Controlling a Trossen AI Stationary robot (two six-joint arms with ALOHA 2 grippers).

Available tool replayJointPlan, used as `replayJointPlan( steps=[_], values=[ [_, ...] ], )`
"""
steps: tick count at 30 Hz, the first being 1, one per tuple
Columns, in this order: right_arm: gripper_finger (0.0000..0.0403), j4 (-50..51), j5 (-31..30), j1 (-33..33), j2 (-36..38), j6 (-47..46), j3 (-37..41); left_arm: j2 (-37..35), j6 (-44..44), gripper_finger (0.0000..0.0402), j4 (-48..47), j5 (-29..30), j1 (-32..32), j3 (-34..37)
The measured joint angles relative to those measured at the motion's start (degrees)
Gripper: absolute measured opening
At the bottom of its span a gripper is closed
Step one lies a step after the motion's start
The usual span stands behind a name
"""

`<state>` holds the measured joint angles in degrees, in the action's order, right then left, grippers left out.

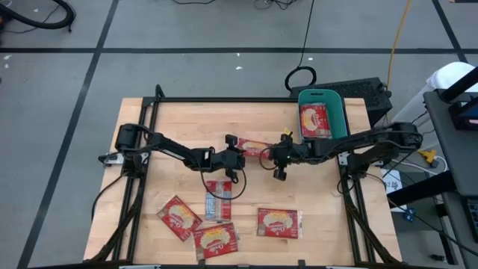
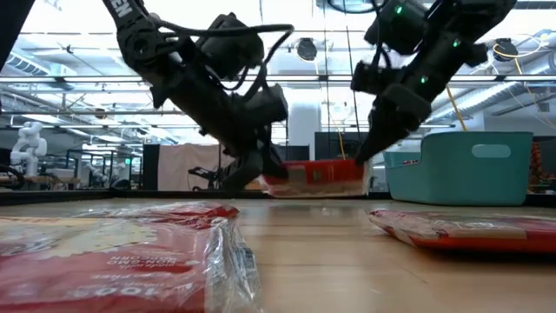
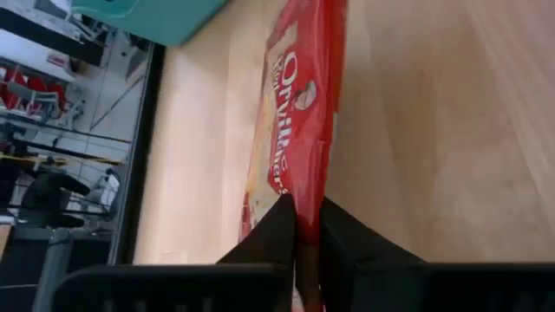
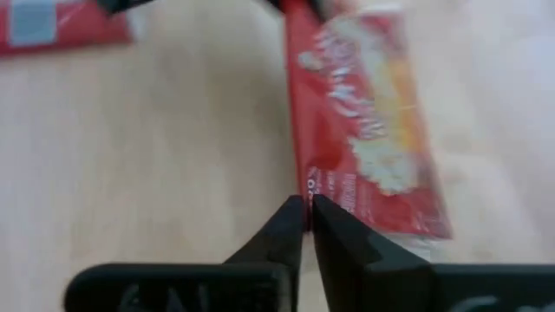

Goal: Sort popcorn bags into baskets
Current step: Put the red popcorn bag into the green bin

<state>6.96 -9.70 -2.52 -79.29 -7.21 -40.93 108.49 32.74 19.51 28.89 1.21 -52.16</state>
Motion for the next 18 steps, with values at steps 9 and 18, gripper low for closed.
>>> replayJointPlan(
  steps=[9, 18],
  values=[
    [0.0125, -5.54, -18.65, 3.04, 10.11, -9.33, 0.02, -8.85, -16.06, 0.0017, -7.57, -0.29, -3.88, -0.45],
    [0.0221, -34.99, -10.78, 5.7, 3.9, -22.46, -0.04, -13.44, -32.76, 0.0026, -8.02, 9.25, -7.41, -0.46]
  ],
)
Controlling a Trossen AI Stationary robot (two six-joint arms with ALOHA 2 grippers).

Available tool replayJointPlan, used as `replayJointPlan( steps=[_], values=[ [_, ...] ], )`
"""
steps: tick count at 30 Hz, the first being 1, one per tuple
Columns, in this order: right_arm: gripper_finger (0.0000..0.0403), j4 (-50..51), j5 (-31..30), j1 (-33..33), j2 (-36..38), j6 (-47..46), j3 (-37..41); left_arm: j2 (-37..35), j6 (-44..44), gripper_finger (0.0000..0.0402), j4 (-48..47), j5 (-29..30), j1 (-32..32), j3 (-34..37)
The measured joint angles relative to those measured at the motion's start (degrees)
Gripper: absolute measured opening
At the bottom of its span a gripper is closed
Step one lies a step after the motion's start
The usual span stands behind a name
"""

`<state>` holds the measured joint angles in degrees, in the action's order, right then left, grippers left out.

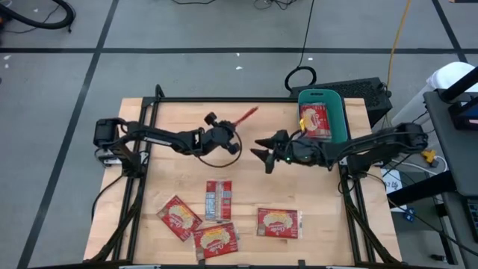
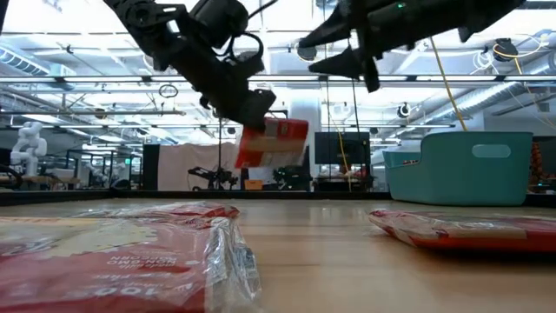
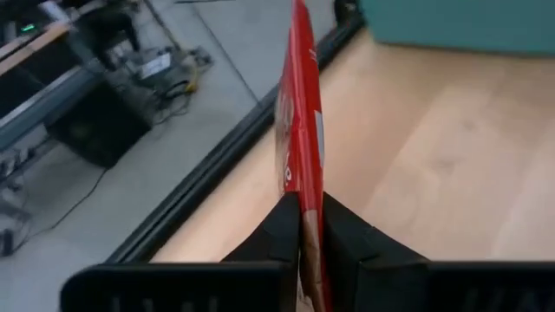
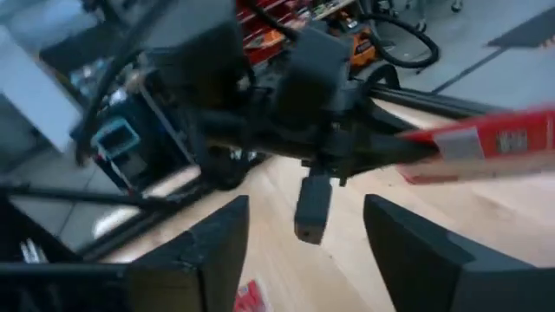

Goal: Sort popcorn bags into baskets
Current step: Put the red popcorn bag into the green bin

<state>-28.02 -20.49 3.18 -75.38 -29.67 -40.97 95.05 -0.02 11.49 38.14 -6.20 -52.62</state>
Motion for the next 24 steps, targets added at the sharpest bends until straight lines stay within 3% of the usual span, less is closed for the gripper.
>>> replayJointPlan(
  steps=[4, 8, 13, 18, 22, 24],
  values=[
    [0.0241, -5.1, -1.04, -0.21, -4.28, -2.71, 0.02, -0.38, -0.77, 0.0017, 1.5, 1.77, 2.87, -0.04],
    [0.0252, -6.33, -2.15, -1.87, -7.14, -8.68, 0.04, -0.26, 5.56, 0.0017, 6.37, 5.13, 7.34, -0.02],
    [0.0256, -7.98, -2.22, -2.45, -9.19, -9.73, 0.09, 0.04, 13.59, 0.0025, 12.08, 14.84, 11.7, -0.04],
    [0.0256, -9.13, -2.25, -1.11, -7.47, -5.69, 0.11, 0.04, 14.52, 0.0017, 12.07, 26.21, 13.97, -0.04],
    [0.0256, -10.37, -2.06, -0.09, -5.37, 4.96, 0.09, 0.13, 13.35, 0.0017, 12.15, 27.14, 14.21, -0.04],
    [0.0256, -10.21, -1.99, 0.83, -4.53, 15.03, 0.06, 0.48, 12.44, 0.0021, 12.26, 25.85, 14.1, -0.04]
  ],
)
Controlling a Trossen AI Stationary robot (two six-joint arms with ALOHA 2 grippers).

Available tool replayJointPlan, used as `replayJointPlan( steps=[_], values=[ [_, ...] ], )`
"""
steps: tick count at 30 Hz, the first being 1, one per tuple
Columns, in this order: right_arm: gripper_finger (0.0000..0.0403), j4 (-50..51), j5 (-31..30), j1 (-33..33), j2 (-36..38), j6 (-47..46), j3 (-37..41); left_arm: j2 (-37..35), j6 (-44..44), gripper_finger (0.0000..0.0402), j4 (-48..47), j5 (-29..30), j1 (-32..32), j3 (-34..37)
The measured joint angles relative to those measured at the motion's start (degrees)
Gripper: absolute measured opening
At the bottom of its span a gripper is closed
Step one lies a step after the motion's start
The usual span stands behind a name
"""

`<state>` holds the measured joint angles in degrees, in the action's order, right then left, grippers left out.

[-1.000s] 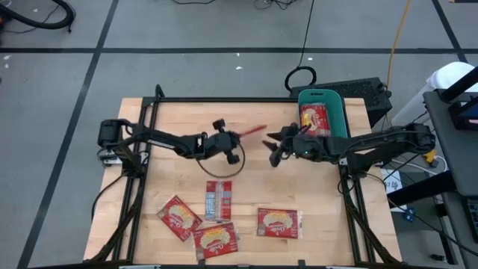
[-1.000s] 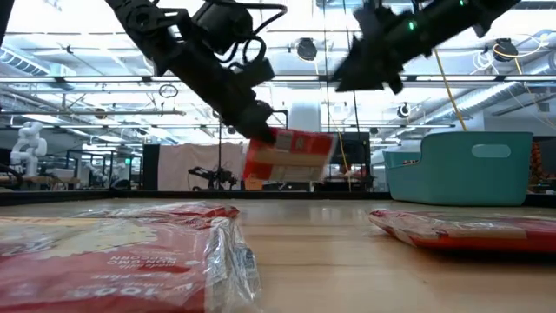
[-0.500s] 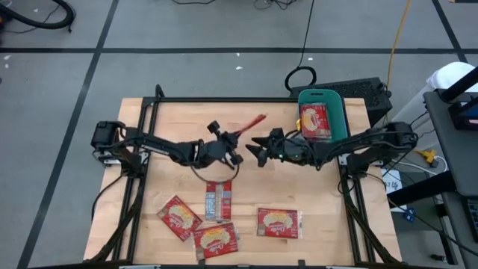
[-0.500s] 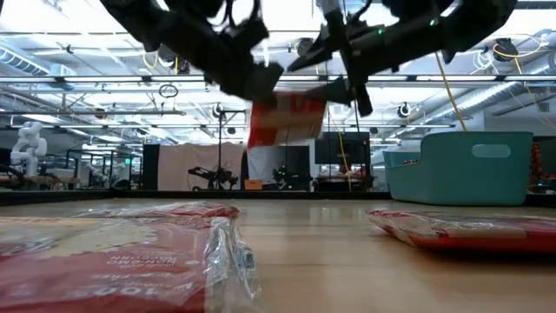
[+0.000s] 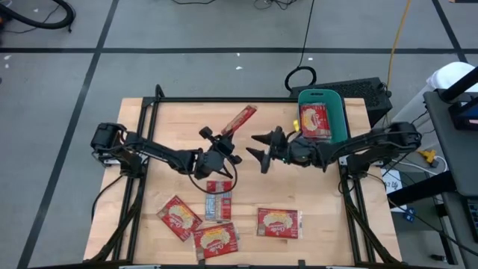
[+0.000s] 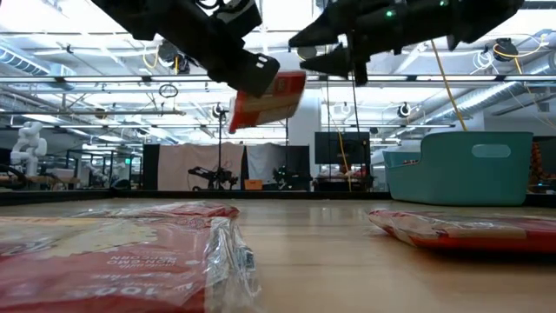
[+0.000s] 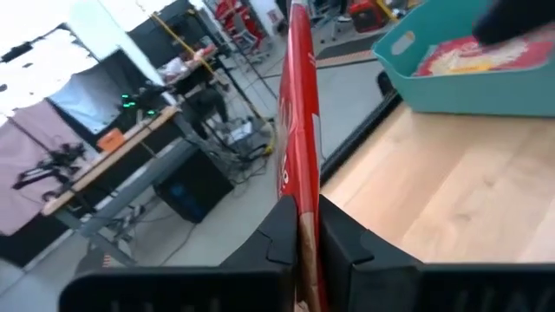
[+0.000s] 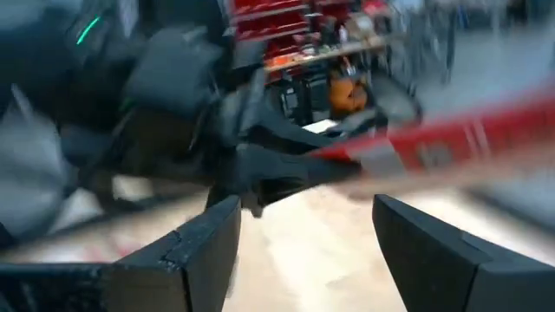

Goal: Sort popcorn bags into baskets
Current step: Put the red popcorn bag into the green bin

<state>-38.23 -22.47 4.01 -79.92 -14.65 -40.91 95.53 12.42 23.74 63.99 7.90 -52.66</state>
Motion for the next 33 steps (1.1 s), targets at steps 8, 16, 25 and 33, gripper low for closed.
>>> replayJointPlan(
  steps=[8, 16, 25, 33],
  values=[
    [0.0235, 4.27, -13.86, 2.47, 1.01, 21.86, -1.7, 0.08, -4.72, 0.0017, -1.89, -3.96, -1.68, 0.0],
    [0.0216, 8.27, -8.94, -2.31, 1.05, -2.31, -4.48, 0.08, -4.16, 0.002, -0.82, -2.49, -2.03, 0.0],
    [0.0228, 2.91, -3.94, -11.57, 0.52, -29.47, -4.56, 0.39, 7.3, 0.0018, 3.33, -1.85, -5.27, 0.0],
    [0.0227, 0.97, 7.11, -18.49, -1.88, -42.55, -4.54, 0.87, 17.0, 0.0018, 3.99, -1.99, -7.3, -0.02]
  ],
)
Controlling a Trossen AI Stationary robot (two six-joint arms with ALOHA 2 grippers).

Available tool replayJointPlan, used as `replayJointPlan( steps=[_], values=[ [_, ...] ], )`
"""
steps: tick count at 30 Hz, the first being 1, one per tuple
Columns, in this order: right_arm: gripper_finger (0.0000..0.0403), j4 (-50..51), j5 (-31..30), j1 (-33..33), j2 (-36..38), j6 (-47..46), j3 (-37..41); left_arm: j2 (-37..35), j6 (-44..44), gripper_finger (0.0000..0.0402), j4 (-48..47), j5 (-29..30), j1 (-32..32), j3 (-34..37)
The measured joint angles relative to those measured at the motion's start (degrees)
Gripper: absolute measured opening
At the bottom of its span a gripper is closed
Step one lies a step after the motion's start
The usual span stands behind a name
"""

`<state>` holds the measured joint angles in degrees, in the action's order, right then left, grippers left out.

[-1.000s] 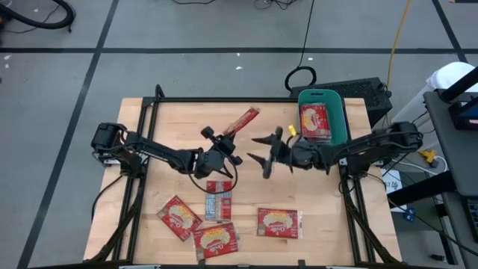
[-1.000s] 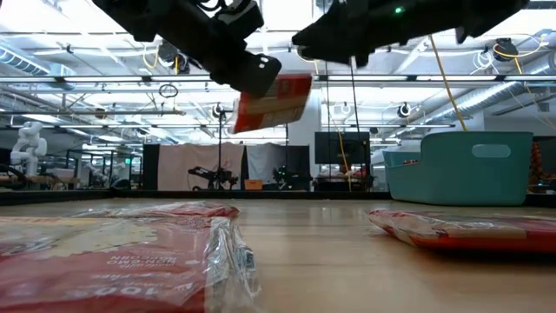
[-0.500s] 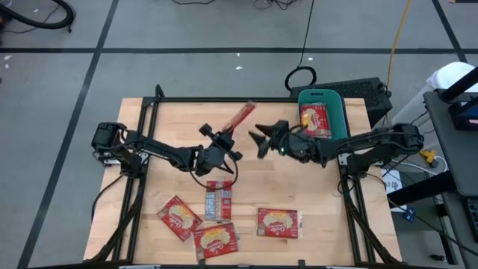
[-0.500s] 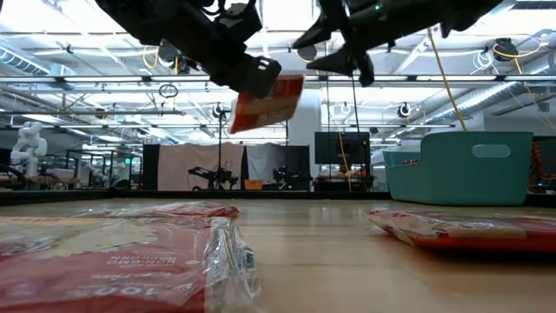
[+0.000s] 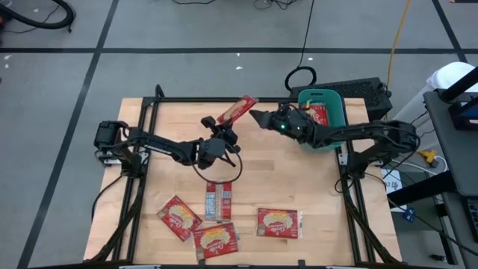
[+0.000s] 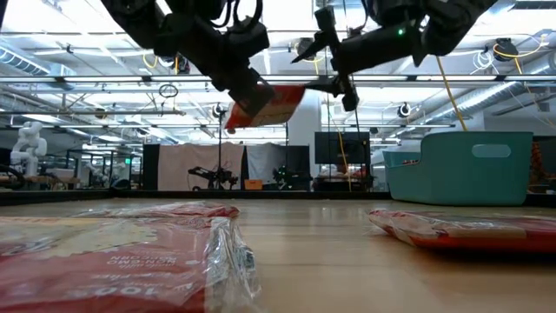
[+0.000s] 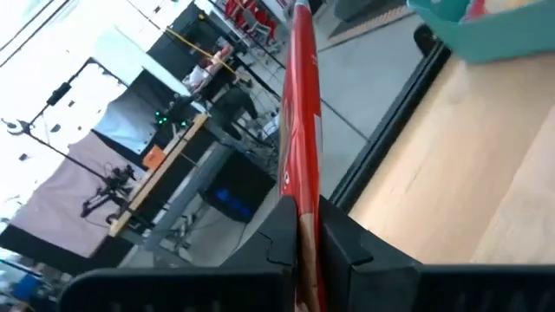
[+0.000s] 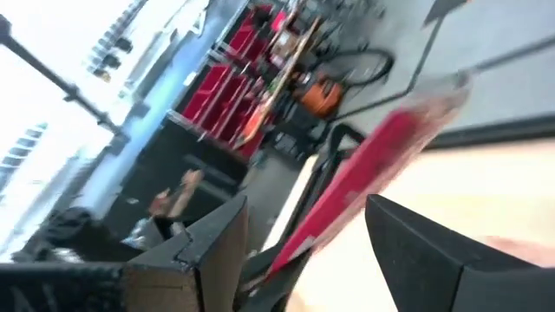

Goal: Sort popcorn bags into baskets
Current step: Put the red popcorn bag into the green bin

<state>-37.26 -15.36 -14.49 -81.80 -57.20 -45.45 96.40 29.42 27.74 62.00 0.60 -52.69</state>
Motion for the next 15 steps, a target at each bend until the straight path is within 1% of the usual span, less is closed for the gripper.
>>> replayJointPlan(
  steps=[2, 4, 6, 12, 15],
  values=[
    [0.0228, -0.47, 2.16, -0.74, -1.09, -1.49, 0.0, 0.02, 3.22, 0.0019, 1.98, -0.05, -0.71, 0.0],
    [0.0228, -1.35, 2.21, -1.26, -2.24, -3.0, 0.0, 0.0, 7.81, 0.0022, 4.19, -0.6, -1.15, 0.0],
    [0.0227, -3.79, 2.27, -1.8, -3.3, -4.36, 0.07, 0.0, 11.61, 0.0022, 4.8, -2.67, -1.41, 0.0],
    [0.0222, -10.45, 2.64, -3.41, -6.53, -7.04, 0.05, 0.02, 19.68, 0.0017, 5.39, -3.21, -1.55, 0.0],
    [0.0216, -13.03, 3.68, -4.06, -7.27, -7.73, 0.07, 0.01, 21.54, 0.0022, 5.85, -2.93, -1.69, -0.02]
  ],
)
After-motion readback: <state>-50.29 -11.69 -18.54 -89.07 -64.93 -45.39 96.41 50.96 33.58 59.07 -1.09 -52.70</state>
